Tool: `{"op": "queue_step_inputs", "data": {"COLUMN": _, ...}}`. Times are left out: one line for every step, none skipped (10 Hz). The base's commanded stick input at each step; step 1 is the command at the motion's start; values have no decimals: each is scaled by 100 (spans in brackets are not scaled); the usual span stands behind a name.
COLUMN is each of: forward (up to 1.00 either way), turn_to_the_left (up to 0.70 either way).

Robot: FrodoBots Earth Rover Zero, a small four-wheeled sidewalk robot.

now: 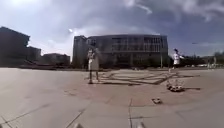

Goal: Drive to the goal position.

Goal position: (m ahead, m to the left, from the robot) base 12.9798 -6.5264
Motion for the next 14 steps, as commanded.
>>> {"op": "queue_step_inputs", "data": {"forward": 70, "turn_to_the_left": -5}}
{"op": "queue_step_inputs", "data": {"forward": 70, "turn_to_the_left": -5}}
{"op": "queue_step_inputs", "data": {"forward": 70, "turn_to_the_left": -5}}
{"op": "queue_step_inputs", "data": {"forward": 70, "turn_to_the_left": -5}}
{"op": "queue_step_inputs", "data": {"forward": 70, "turn_to_the_left": -5}}
{"op": "queue_step_inputs", "data": {"forward": 70, "turn_to_the_left": -5}}
{"op": "queue_step_inputs", "data": {"forward": 70, "turn_to_the_left": -5}}
{"op": "queue_step_inputs", "data": {"forward": 70, "turn_to_the_left": -5}}
{"op": "queue_step_inputs", "data": {"forward": 70, "turn_to_the_left": -5}}
{"op": "queue_step_inputs", "data": {"forward": 70, "turn_to_the_left": -5}}
{"op": "queue_step_inputs", "data": {"forward": 70, "turn_to_the_left": -5}}
{"op": "queue_step_inputs", "data": {"forward": 70, "turn_to_the_left": -5}}
{"op": "queue_step_inputs", "data": {"forward": 70, "turn_to_the_left": -5}}
{"op": "queue_step_inputs", "data": {"forward": 70, "turn_to_the_left": -5}}
